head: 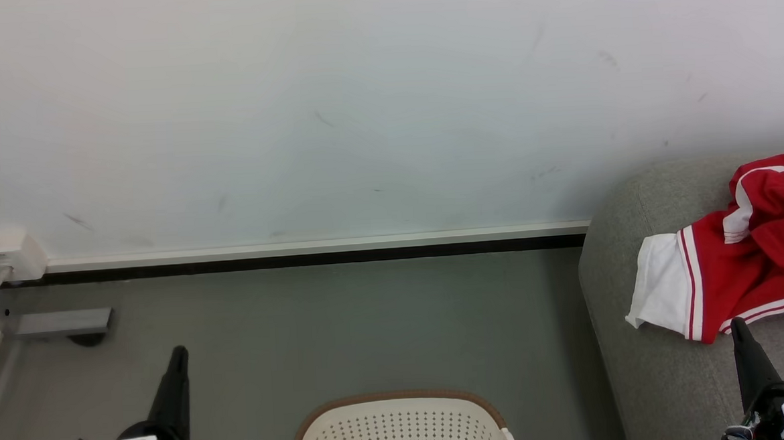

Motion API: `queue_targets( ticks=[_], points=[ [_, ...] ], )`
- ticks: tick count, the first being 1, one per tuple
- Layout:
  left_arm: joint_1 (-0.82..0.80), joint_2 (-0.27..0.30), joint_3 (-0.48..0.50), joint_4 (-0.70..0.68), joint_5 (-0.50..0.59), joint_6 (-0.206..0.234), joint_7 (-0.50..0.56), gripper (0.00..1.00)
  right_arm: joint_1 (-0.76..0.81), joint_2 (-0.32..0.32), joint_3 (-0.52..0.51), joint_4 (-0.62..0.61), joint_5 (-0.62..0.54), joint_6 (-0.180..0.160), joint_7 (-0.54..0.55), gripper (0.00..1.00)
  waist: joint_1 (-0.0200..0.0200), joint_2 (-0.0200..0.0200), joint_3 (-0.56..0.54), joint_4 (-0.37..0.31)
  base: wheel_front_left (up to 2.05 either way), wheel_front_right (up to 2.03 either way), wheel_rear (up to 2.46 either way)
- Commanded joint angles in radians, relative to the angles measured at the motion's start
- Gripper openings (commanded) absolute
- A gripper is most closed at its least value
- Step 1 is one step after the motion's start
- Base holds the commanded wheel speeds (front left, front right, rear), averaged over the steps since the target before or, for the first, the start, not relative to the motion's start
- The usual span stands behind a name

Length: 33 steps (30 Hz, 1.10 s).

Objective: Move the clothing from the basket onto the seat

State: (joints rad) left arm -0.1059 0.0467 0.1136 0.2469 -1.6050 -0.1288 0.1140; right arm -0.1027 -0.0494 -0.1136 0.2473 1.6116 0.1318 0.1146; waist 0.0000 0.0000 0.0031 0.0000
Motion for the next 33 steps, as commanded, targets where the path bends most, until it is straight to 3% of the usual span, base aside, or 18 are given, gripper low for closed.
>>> queue_targets(
  ticks=[1,33],
  points=[
    [-0.008,0.007,0.002,-0.004,-0.015,-0.005,0.004,0.00,-0.013,0.000,-0.003,-0.005,0.003,-0.002,0.002,0.00,0.0000,0.0000,0.000,0.000,0.00,0.00,0.00],
    [-0.008,0.007,0.002,-0.004,-0.015,-0.005,0.004,0.00,-0.013,0.000,-0.003,-0.005,0.003,-0.002,0.002,0.00,0.0000,0.0000,0.000,0.000,0.00,0.00,0.00]
  ],
)
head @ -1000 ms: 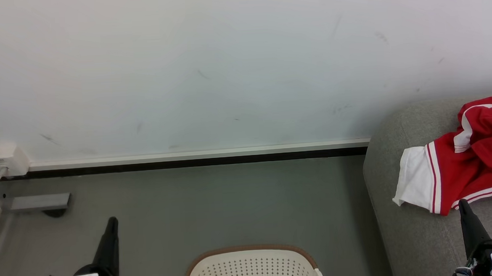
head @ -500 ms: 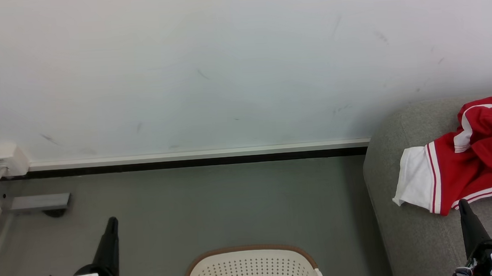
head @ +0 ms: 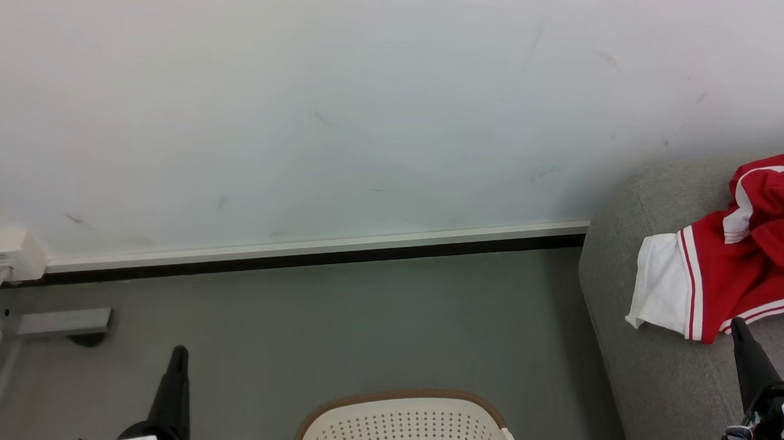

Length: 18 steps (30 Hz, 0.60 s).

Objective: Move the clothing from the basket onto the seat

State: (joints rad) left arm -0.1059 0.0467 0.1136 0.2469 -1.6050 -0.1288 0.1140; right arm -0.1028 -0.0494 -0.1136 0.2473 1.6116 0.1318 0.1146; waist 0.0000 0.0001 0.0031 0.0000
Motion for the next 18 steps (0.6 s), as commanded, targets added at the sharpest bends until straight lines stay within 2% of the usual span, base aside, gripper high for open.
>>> queue_targets(
  ticks=[1,18],
  points=[
    [-0.008,0.007,0.002,-0.004,-0.015,-0.005,0.004,0.00,-0.013,0.000,-0.003,-0.005,0.003,-0.002,0.002,0.00,0.0000,-0.0001,0.000,0.000,0.00,0.00,0.00],
    [-0.008,0.007,0.002,-0.004,-0.015,-0.005,0.004,0.00,-0.013,0.000,-0.003,-0.005,0.003,-0.002,0.002,0.00,0.0000,-0.0001,0.000,0.000,0.00,0.00,0.00]
  ],
)
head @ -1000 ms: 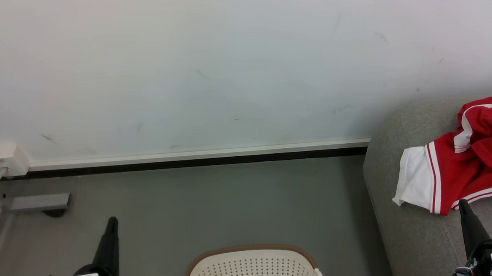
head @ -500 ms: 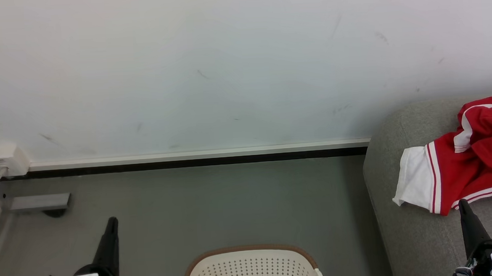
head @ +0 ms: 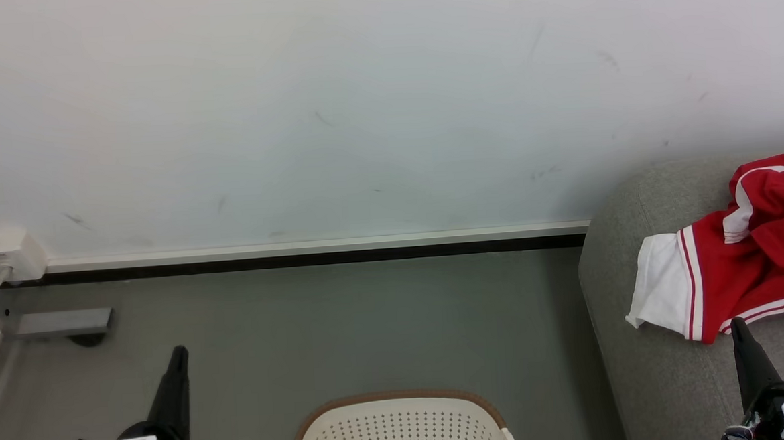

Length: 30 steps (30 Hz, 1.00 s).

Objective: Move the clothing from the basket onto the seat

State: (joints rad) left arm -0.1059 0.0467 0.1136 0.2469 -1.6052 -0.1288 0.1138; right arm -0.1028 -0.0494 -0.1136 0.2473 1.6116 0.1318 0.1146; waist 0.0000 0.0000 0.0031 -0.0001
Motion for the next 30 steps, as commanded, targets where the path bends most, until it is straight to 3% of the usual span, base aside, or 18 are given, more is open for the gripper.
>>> queue_targets(
  ticks=[1,30],
  points=[
    [-0.008,0.007,0.002,-0.004,-0.015,-0.005,0.004,0.00,-0.013,0.000,-0.003,-0.005,0.003,-0.002,0.002,0.00,0.0000,0.0000,0.000,0.000,0.00,0.00,0.00],
    [-0.008,0.007,0.002,-0.004,-0.014,-0.005,0.004,0.00,-0.013,0.000,-0.003,-0.005,0.003,-0.002,0.002,0.00,0.0000,0.0000,0.000,0.000,0.00,0.00,0.00]
  ],
)
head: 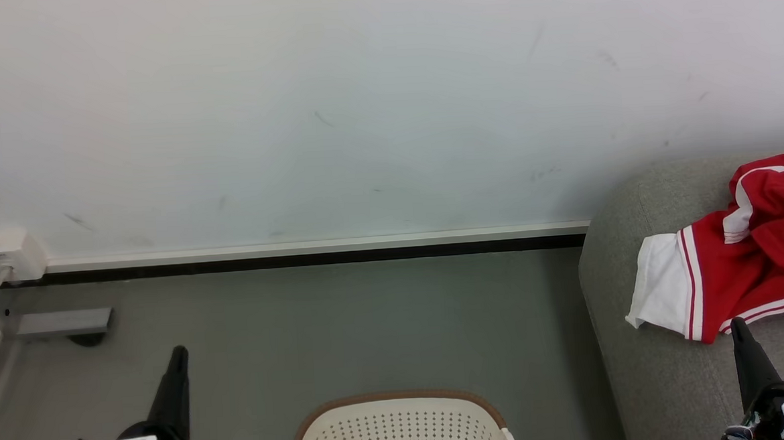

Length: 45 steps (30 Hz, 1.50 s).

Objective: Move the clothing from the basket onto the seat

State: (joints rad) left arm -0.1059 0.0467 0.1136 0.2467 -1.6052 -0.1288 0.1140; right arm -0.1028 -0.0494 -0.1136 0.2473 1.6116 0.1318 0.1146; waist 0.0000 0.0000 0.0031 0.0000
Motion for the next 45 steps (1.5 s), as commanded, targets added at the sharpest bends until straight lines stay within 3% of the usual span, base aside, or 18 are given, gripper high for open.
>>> queue_targets(
  ticks=[1,45],
  points=[
    [-0.008,0.007,0.002,-0.004,-0.014,-0.005,0.004,0.00,-0.013,0.000,-0.003,-0.005,0.003,-0.002,0.002,0.00,0.0000,0.0000,0.000,0.000,0.00,0.00,0.00],
    [-0.008,0.007,0.002,-0.004,-0.015,-0.005,0.004,0.00,-0.013,0.000,-0.003,-0.005,0.003,-0.002,0.002,0.00,0.0000,0.0000,0.000,0.000,0.00,0.00,0.00]
  ],
)
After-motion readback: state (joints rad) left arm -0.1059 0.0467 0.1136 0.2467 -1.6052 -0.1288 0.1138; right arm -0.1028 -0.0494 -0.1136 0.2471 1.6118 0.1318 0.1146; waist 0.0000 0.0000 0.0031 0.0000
